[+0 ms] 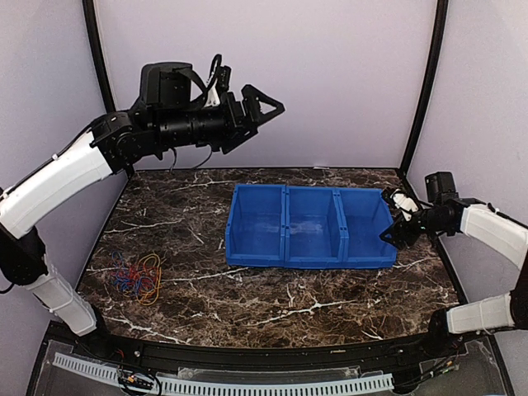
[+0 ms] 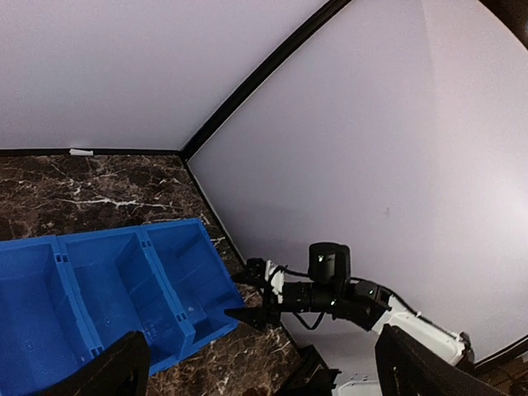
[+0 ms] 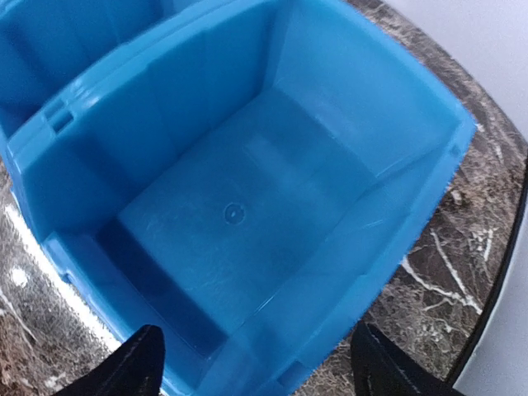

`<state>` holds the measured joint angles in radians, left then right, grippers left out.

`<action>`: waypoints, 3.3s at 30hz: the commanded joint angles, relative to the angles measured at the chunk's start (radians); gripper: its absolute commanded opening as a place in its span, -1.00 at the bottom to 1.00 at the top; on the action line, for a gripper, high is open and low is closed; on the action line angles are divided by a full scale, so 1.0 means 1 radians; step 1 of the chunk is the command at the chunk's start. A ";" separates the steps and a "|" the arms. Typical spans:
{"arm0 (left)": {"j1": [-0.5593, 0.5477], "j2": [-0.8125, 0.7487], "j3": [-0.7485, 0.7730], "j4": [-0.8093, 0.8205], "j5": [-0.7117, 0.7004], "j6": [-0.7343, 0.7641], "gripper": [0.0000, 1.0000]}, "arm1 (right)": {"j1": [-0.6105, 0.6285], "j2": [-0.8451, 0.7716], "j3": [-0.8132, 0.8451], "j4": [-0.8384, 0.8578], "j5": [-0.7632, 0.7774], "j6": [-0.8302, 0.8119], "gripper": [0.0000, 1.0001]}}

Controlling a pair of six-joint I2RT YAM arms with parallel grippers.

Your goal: Untangle the cables

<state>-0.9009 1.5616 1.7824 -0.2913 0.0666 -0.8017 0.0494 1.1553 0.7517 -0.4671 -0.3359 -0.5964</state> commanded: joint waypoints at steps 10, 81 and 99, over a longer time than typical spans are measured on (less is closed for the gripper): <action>0.026 -0.387 -0.796 0.183 -0.357 0.467 0.98 | 0.156 0.436 0.346 -0.052 -0.088 0.039 0.04; 0.090 -0.152 -1.047 -0.399 -0.467 -0.206 0.90 | 0.158 -0.082 -0.038 0.083 -0.280 -0.026 0.73; -0.304 0.127 -0.861 0.224 0.024 0.218 0.52 | 0.158 -0.069 -0.040 0.086 -0.246 -0.033 0.73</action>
<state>-1.1393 1.6310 0.8440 -0.2104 -0.0673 -0.7376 0.2085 1.0843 0.7151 -0.3969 -0.5869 -0.6205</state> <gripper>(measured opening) 0.764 0.865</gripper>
